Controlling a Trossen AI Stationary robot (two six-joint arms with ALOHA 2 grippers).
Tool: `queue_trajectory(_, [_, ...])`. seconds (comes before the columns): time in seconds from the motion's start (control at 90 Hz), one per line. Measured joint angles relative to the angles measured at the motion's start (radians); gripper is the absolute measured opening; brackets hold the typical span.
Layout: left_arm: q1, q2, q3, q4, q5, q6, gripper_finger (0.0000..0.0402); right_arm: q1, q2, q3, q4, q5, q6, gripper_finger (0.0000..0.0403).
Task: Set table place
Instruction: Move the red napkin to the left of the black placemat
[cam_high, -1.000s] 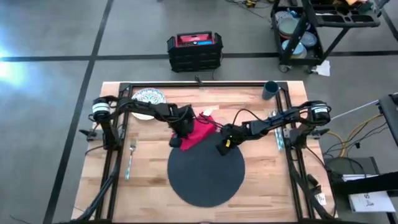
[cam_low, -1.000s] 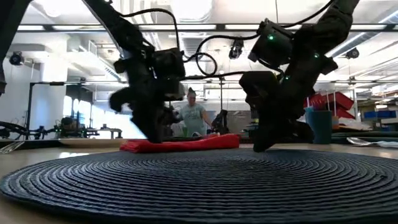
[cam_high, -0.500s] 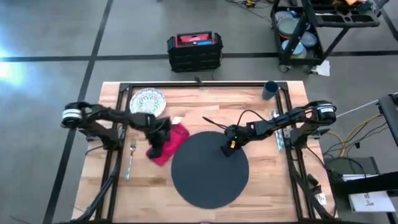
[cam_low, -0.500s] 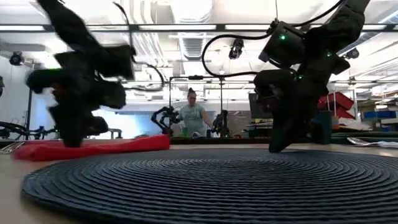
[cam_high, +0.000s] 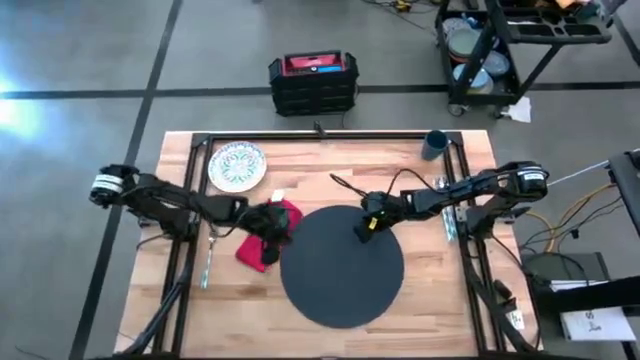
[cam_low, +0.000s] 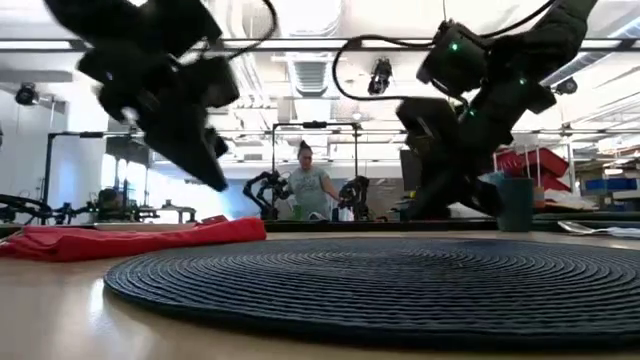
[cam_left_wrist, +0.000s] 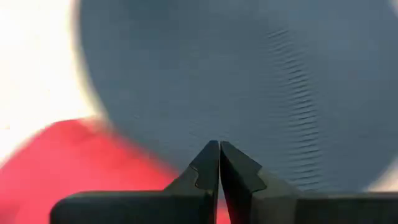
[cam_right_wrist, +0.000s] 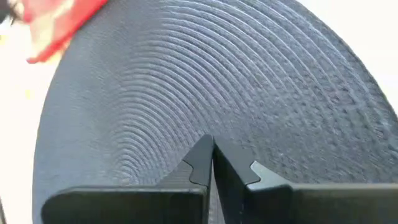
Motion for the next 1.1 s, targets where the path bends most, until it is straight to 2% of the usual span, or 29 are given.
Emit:
queue_trajectory(0.089, [0.098, 0.051, 0.037, -0.127, 0.008, 0.086, 0.0000, 0.008, 0.002, 0.015, 0.110, -0.002, -0.002, 0.0000])
queue_trajectory(0.178, [0.170, 0.085, 0.081, -0.177, 0.022, 0.151, 0.0000, 0.006, 0.023, 0.056, 0.228, -0.011, -0.019, 0.0000])
queue_trajectory(0.267, [0.216, 0.090, 0.102, -0.269, 0.025, 0.187, 0.0000, -0.025, 0.099, 0.127, 0.222, -0.060, -0.058, 0.0000])
queue_trajectory(0.422, [0.233, 0.040, 0.148, -0.384, -0.041, 0.165, 0.0000, -0.068, 0.245, 0.276, 0.221, -0.161, -0.121, 0.0000])
queue_trajectory(0.533, [0.212, -0.020, 0.146, -0.419, -0.013, 0.104, 0.0000, -0.086, 0.346, 0.402, 0.176, -0.226, -0.172, 0.0000])
queue_trajectory(0.722, [0.160, -0.106, 0.047, -0.503, -0.003, -0.068, 0.0000, -0.113, 0.479, 0.610, -0.012, -0.312, -0.290, 0.0000])
queue_trajectory(0.844, [0.086, -0.164, -0.010, -0.480, 0.037, -0.187, 0.0000, -0.133, 0.538, 0.718, -0.092, -0.338, -0.335, 0.0000])
queue_trajectory(1.1, [-0.073, -0.196, -0.086, -0.365, 0.019, -0.397, 0.0000, -0.175, 0.643, 0.890, -0.207, -0.403, -0.376, 0.0000])
